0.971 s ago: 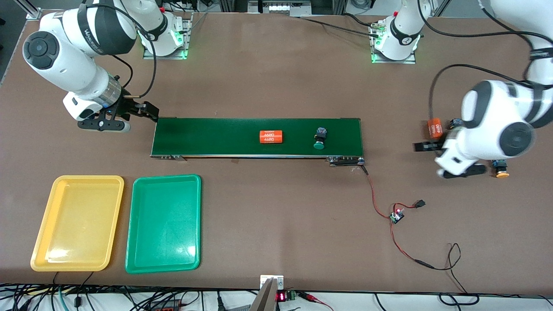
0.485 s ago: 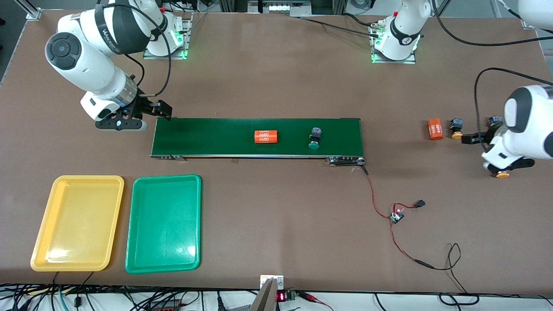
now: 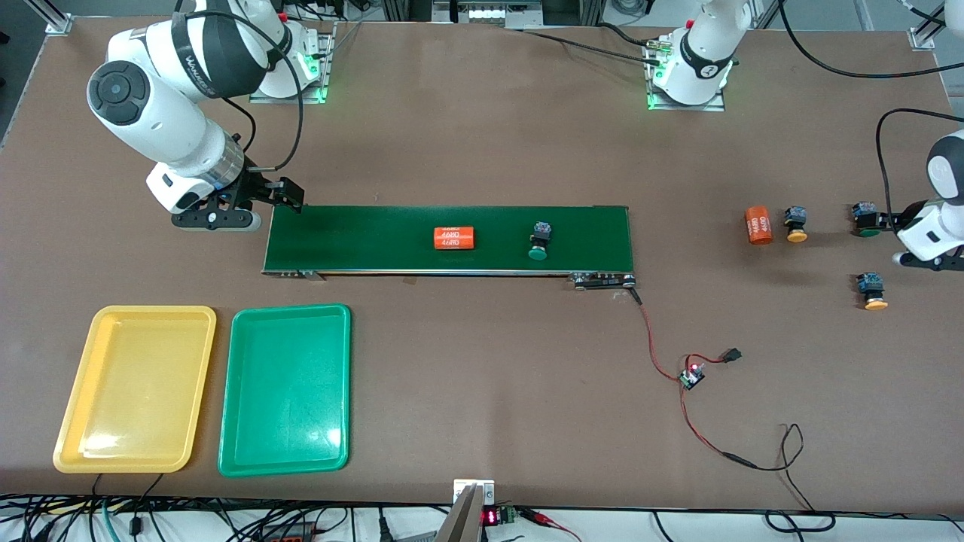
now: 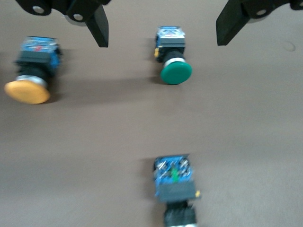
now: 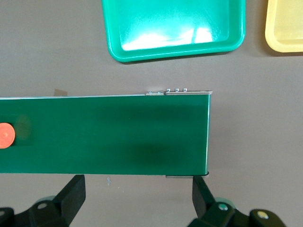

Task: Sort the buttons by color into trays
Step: 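Grasp a second green button with the left gripper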

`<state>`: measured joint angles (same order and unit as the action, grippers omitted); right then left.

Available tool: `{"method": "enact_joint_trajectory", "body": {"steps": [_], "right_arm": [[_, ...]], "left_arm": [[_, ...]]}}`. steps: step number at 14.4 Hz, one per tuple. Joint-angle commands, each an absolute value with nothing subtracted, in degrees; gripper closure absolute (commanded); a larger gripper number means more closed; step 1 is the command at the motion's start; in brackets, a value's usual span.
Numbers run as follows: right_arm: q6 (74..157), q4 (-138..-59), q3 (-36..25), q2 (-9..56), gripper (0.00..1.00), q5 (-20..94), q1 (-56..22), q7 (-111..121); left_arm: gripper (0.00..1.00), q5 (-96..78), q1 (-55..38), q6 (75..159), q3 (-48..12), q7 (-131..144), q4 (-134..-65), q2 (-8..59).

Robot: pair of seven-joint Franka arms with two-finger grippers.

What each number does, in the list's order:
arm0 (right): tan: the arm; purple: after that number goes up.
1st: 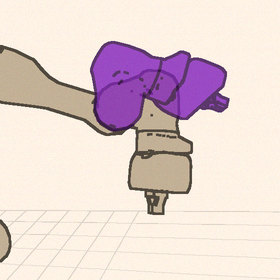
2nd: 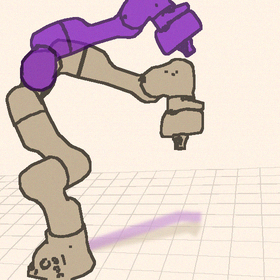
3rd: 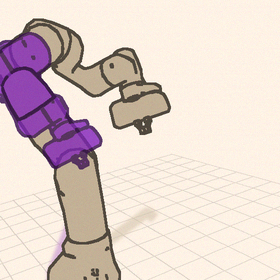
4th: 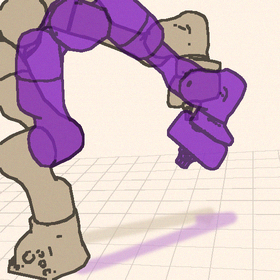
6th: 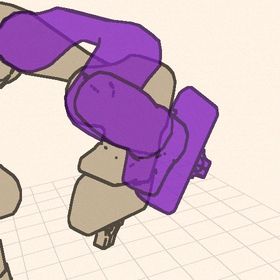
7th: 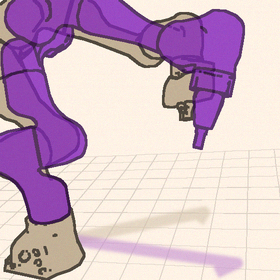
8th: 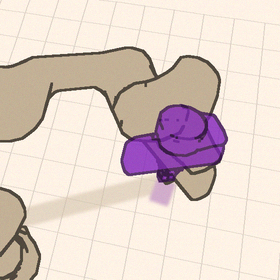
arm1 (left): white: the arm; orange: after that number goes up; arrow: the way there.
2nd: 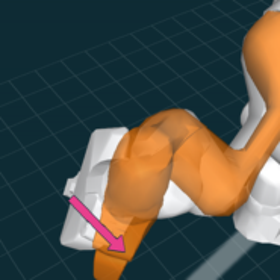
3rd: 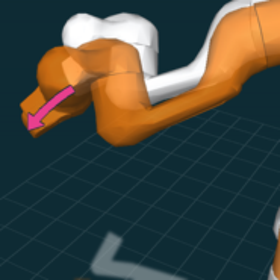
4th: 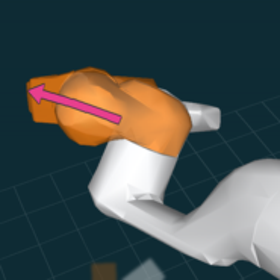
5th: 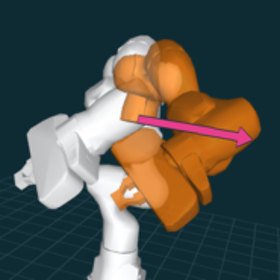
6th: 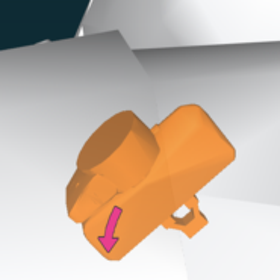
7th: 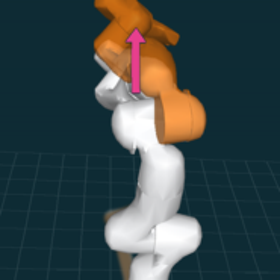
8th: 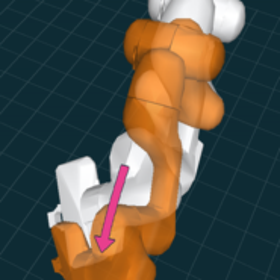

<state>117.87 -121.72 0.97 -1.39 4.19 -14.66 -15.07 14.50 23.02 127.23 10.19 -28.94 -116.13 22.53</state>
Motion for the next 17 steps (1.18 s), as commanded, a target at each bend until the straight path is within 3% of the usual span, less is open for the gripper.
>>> {"method": "enact_joint_trajectory", "body": {"steps": [1, 10, 15, 17], "right_arm": [[118.0, -121.2, 0.9, -1.3, 0.00, 4.0, -14.8, -16.0], [117.9, -121.2, 0.9, -1.3, 0.00, 4.0, -14.8, -16.5], [118.1, -121.3, 1.0, -1.0, 0.00, 4.0, -16.4, -18.1], [119.2, -121.4, 1.0, -0.3, 0.00, 3.1, -18.2, -22.6]], "left_arm": [[0.00, 15.1, 28.5, 135.0, 9.8, -38.0, -117.8, 25.6], [0.06, 12.7, 30.2, 137.9, 9.3, -40.5, -119.8, 28.7], [0.68, 11.9, 30.7, 137.1, 9.2, -40.7, -119.6, 29.5], [0.75, 11.9, 30.6, 134.6, 8.0, -40.6, -118.6, 29.2]]}}
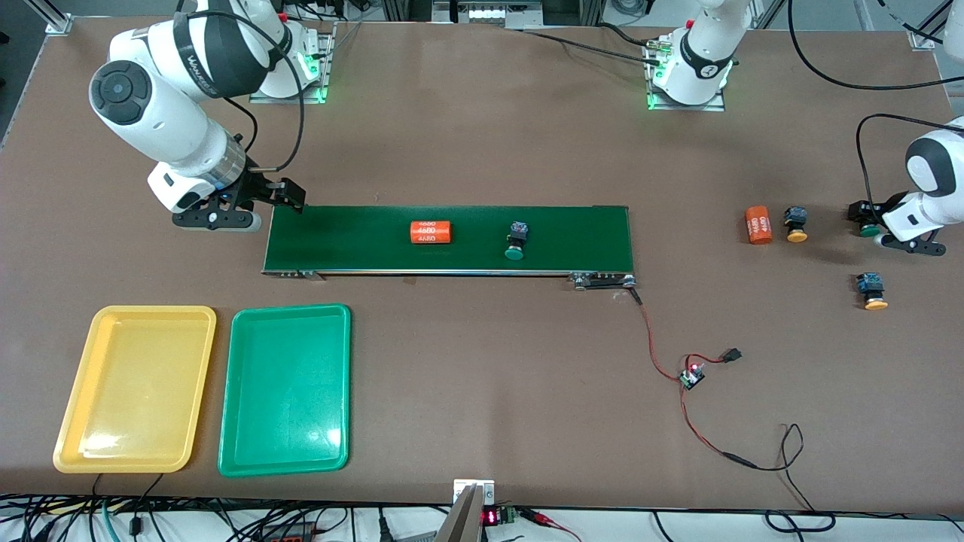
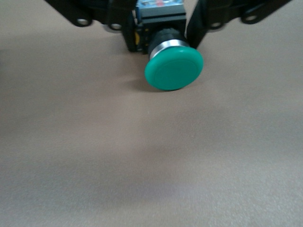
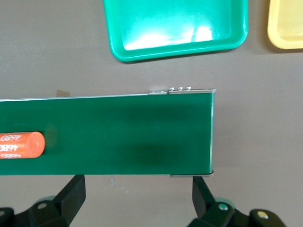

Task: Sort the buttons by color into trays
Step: 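Grasp a second green button with the left gripper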

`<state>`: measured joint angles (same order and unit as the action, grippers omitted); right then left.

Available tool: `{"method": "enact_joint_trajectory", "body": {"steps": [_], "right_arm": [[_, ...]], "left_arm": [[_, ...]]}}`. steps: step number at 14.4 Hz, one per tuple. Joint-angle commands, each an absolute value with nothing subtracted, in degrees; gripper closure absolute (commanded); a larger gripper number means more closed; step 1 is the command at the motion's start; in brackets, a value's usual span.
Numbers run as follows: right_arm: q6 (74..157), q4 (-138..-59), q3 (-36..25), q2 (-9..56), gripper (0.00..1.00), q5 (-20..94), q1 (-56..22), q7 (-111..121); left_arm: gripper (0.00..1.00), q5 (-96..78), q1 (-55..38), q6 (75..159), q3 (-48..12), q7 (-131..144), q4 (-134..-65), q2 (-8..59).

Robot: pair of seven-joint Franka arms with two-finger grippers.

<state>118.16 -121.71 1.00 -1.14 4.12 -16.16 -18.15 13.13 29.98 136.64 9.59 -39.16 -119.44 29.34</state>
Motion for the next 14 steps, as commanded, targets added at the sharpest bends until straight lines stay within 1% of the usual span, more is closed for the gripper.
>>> {"method": "enact_joint_trajectory", "body": {"steps": [1, 3, 5, 7, 10, 12, 14], "right_arm": [[120.7, -121.9, 1.0, -0.1, 0.00, 2.0, -19.5, -23.5], [122.9, -123.0, 1.1, 0.5, 0.00, 1.9, -20.4, -24.4], [123.1, -123.8, 1.0, 0.5, 0.00, 1.9, -22.8, -28.1], [123.1, -123.8, 1.0, 0.6, 0.00, 1.9, -23.6, -29.4], [123.1, -123.8, 1.1, 0.6, 0.00, 1.9, -23.7, -29.4], [123.1, -123.7, 1.0, 1.1, 0.00, 1.9, -23.7, -29.4], [123.2, -123.5, 1.0, 1.5, 0.00, 1.9, -23.7, -29.4]], "left_arm": [[0.75, 11.9, 30.6, 131.7, 7.1, -40.4, -116.8, 28.7], [0.75, 11.7, 30.5, 123.1, 3.4, -40.3, -111.3, 28.7], [0.75, 10.9, 30.2, 114.0, -1.0, -39.8, -104.5, 28.7], [0.76, 10.5, 29.9, 106.8, -5.9, -39.5, -98.9, 28.6], [0.76, 10.6, 29.8, 102.2, -14.6, -39.4, -94.7, 28.5], [0.76, 10.6, 28.4, 102.5, -18.5, -38.2, -94.4, 28.7], [0.76, 10.5, 25.5, 102.5, -21.1, -31.6, -94.4, 29.0]]}}
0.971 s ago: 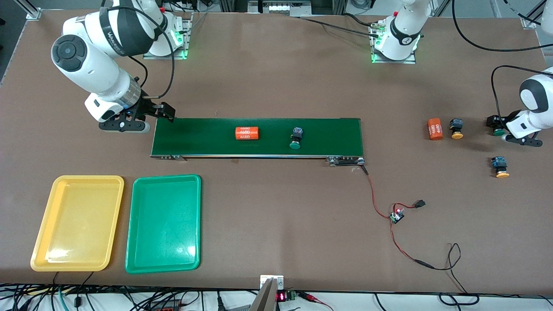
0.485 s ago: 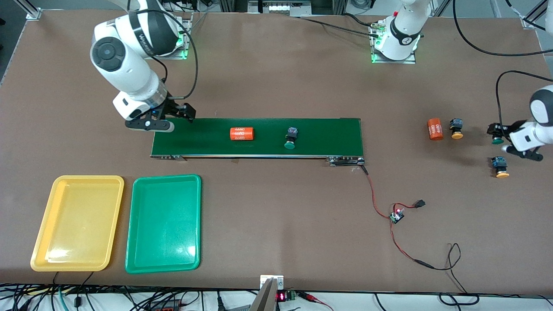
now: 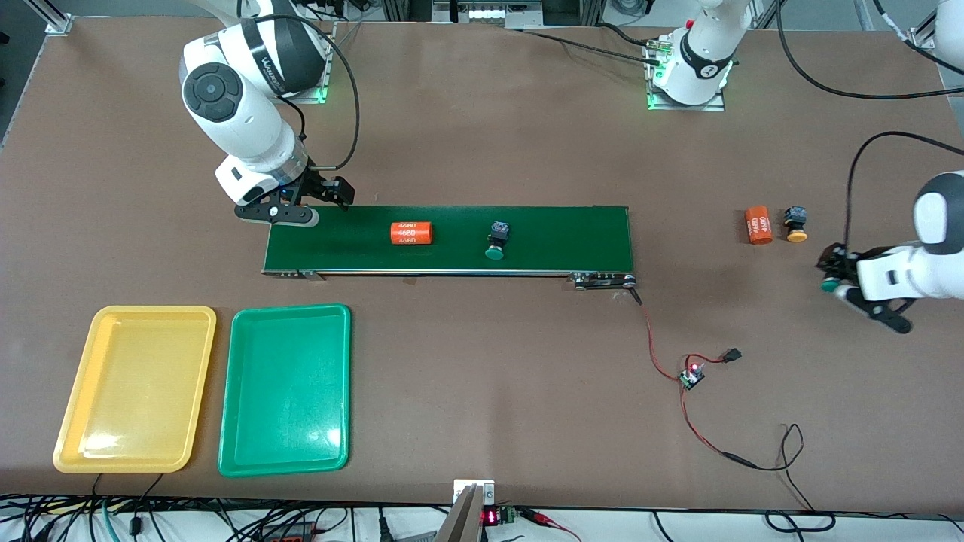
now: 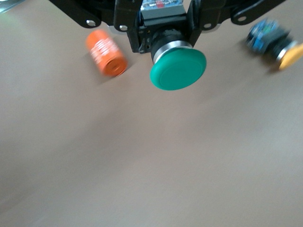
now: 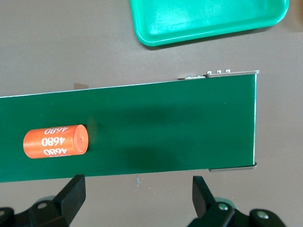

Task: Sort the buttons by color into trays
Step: 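Place the second green button on the belt with the left gripper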

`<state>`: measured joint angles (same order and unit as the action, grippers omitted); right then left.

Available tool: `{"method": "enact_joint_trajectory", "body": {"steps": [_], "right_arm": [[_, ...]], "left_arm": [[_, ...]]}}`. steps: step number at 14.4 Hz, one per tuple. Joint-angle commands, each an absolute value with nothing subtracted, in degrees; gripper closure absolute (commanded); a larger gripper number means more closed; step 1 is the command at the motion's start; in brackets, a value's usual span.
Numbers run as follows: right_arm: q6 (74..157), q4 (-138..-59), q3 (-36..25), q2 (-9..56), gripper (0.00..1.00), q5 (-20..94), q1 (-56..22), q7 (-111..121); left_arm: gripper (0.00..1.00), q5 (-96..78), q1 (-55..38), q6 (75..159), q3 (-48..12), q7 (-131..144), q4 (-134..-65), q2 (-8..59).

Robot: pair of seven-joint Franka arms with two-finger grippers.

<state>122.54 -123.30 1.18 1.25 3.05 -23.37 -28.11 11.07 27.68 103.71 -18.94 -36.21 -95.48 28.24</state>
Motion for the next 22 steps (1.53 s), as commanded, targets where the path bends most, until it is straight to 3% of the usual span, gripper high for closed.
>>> {"method": "enact_joint_trajectory", "body": {"steps": [1, 4, 10, 17, 20, 21, 22], "right_arm": [[123.2, -123.5, 1.0, 1.5, 0.00, 1.8, -23.6, -29.4], [123.0, -123.4, 0.9, 1.2, 0.00, 1.9, -23.2, -29.0], [123.1, -122.9, 0.7, 1.7, 0.00, 1.9, -23.4, -29.3], [122.6, -122.2, 0.6, 2.9, 0.00, 1.9, -23.0, -29.4], [123.0, -121.6, 0.5, 4.0, 0.00, 1.8, -23.5, -29.4], [123.0, -120.2, 0.4, 5.5, 0.00, 1.8, -23.6, -29.4], [123.0, -118.6, 0.5, 6.5, 0.00, 1.8, -23.6, -29.4]], "left_arm": [[0.76, 10.5, 24.1, 102.6, -23.4, -27.7, -94.3, 29.1], [0.75, 9.8, 17.2, 102.4, -26.7, -13.5, -94.3, 29.1], [0.76, 6.8, 11.1, 105.1, -39.4, 10.9, -96.1, 32.2], [0.76, 6.8, 5.9, 123.8, -41.0, 22.0, -107.2, 33.4], [0.74, 6.9, 4.0, 124.8, -41.0, 25.5, -107.3, 34.4], [0.59, 6.9, 3.5, 124.8, -41.2, 26.8, -107.3, 34.4], [0.01, 6.9, 3.5, 124.5, -41.6, 26.7, -107.3, 34.2]]}}
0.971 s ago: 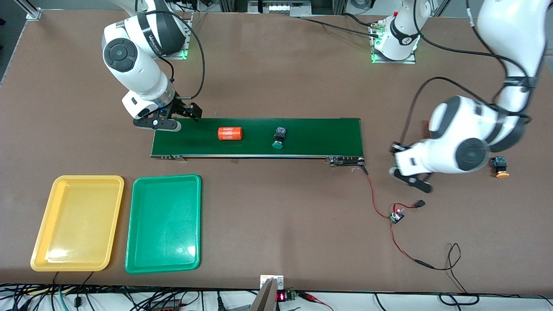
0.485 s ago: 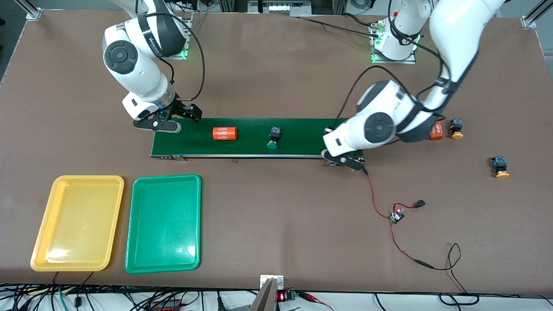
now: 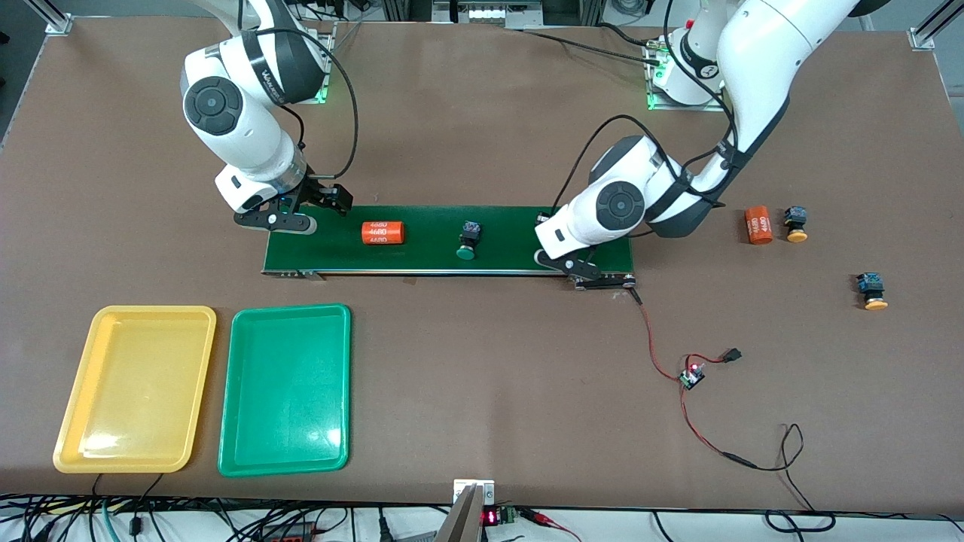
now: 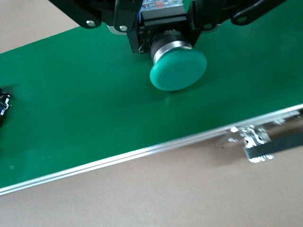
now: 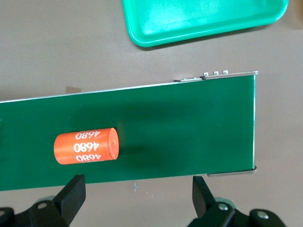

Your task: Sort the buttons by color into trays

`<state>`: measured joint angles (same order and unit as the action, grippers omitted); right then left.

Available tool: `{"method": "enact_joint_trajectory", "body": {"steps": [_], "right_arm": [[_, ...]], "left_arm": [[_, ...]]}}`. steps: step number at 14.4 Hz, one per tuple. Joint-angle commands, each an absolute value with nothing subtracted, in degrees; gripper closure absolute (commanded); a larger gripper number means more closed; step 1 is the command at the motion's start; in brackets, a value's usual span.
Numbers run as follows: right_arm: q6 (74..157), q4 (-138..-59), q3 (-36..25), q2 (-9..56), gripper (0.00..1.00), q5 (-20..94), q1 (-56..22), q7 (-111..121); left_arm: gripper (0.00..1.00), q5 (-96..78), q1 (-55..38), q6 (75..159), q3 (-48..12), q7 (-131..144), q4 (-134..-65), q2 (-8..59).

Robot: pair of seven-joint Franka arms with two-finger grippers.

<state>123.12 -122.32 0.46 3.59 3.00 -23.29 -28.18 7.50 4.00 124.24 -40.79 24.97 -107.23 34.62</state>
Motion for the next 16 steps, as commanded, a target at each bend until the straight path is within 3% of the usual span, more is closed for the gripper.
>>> {"method": "enact_joint_trajectory", "body": {"steps": [1, 6, 8, 14, 16], "right_arm": [[122.7, -117.5, 0.5, 7.0, 0.00, 1.8, -23.6, -29.2], [122.6, -115.8, 0.4, 7.5, 0.00, -0.7, -22.0, -28.6], [122.5, -115.0, 0.4, 7.5, 0.00, -0.8, -21.4, -28.9], [122.2, -115.5, 0.8, 7.3, 0.00, -0.5, -20.9, -32.7], [122.1, -116.2, 2.0, 7.1, 0.00, -0.4, -21.1, -32.8]], "left_arm": [[0.00, 6.9, 3.8, 124.3, -41.7, 26.5, -107.2, 33.8], [0.00, 6.9, 10.4, 116.8, -41.0, 26.1, -106.3, 27.0], [0.00, 7.6, 12.7, 112.0, -38.0, 26.1, -105.5, 24.0], [0.00, 7.9, 12.7, 106.1, -15.1, 7.5, -105.8, 22.2], [0.00, 8.0, 12.7, 101.4, -10.6, 3.6, -106.2, 22.1]]}}
